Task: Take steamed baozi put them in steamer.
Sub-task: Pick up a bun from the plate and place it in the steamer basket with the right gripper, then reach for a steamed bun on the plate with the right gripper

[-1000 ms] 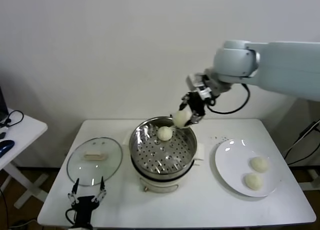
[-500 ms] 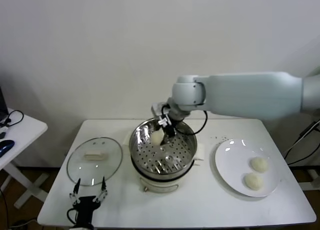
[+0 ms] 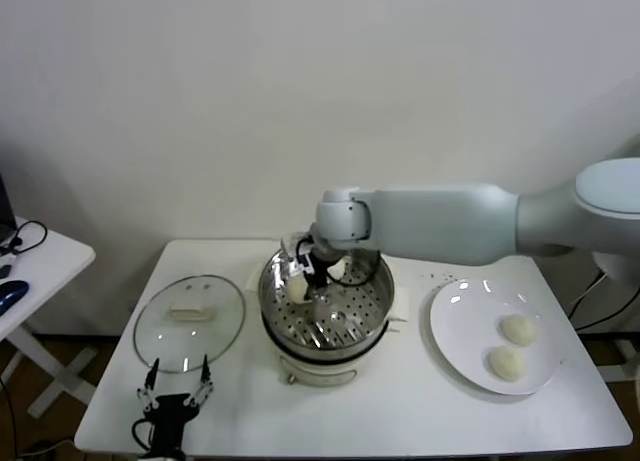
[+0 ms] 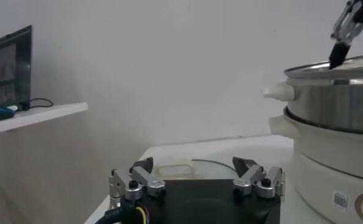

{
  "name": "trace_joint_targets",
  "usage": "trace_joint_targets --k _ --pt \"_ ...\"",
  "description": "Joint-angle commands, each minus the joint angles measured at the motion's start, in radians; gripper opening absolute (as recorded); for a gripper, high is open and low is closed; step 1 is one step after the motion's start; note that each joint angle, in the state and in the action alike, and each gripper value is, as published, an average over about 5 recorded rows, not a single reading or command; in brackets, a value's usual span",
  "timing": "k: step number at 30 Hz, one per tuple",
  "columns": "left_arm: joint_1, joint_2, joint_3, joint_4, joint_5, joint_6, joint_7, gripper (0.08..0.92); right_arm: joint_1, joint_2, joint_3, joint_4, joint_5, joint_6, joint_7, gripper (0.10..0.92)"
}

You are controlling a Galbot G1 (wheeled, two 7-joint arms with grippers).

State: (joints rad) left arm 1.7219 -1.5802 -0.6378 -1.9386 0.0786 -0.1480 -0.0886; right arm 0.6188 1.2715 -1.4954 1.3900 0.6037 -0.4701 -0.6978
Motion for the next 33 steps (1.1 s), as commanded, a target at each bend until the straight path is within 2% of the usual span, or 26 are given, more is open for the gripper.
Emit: trace_joint_targets --k 1,4,8,12,16,23,28,33 --pt "-0.001 -0.001 -0.001 0.002 -0.001 -0.003 -0.001 0.823 -0.087 0.049 0.025 -0.08 -0.049 -0.005 0.022 0.607" --pt "-0.001 -0.002 -0.002 0.0 -0.002 -0.004 -0.001 0.823 -0.093 0.045 0.026 -0.081 -0.07 0.005 0.029 0.635" --pt "0.001 -0.002 -0.004 -0.003 -0.001 -0.005 -0.002 0.823 -0.083 0.029 0.032 -0.072 -0.075 0.026 0.029 0.733" --pt "0.007 -0.002 -0.008 -0.009 0.001 -0.007 -0.001 0.823 -0.01 -0.023 0.034 -0.022 0.006 0.041 0.002 0.81" --pt "0.01 -0.001 -0.017 -0.014 0.002 -0.01 0.001 0.823 0.172 -0.143 -0.032 0.031 0.083 0.106 -0.099 0.822" --pt "0.003 -0.005 -0.01 -0.01 0.001 -0.007 0.002 0.823 0.438 -0.394 -0.324 0.057 0.055 0.264 -0.313 0.823" --pt "0.001 -0.004 -0.01 -0.008 0.003 -0.007 0.004 0.823 0.496 -0.564 -0.5 0.093 -0.033 0.337 -0.343 0.823" --pt "0.003 -0.006 -0.012 -0.015 0.001 -0.006 0.006 0.823 0.403 -0.714 -0.541 0.112 -0.16 0.349 -0.325 0.823"
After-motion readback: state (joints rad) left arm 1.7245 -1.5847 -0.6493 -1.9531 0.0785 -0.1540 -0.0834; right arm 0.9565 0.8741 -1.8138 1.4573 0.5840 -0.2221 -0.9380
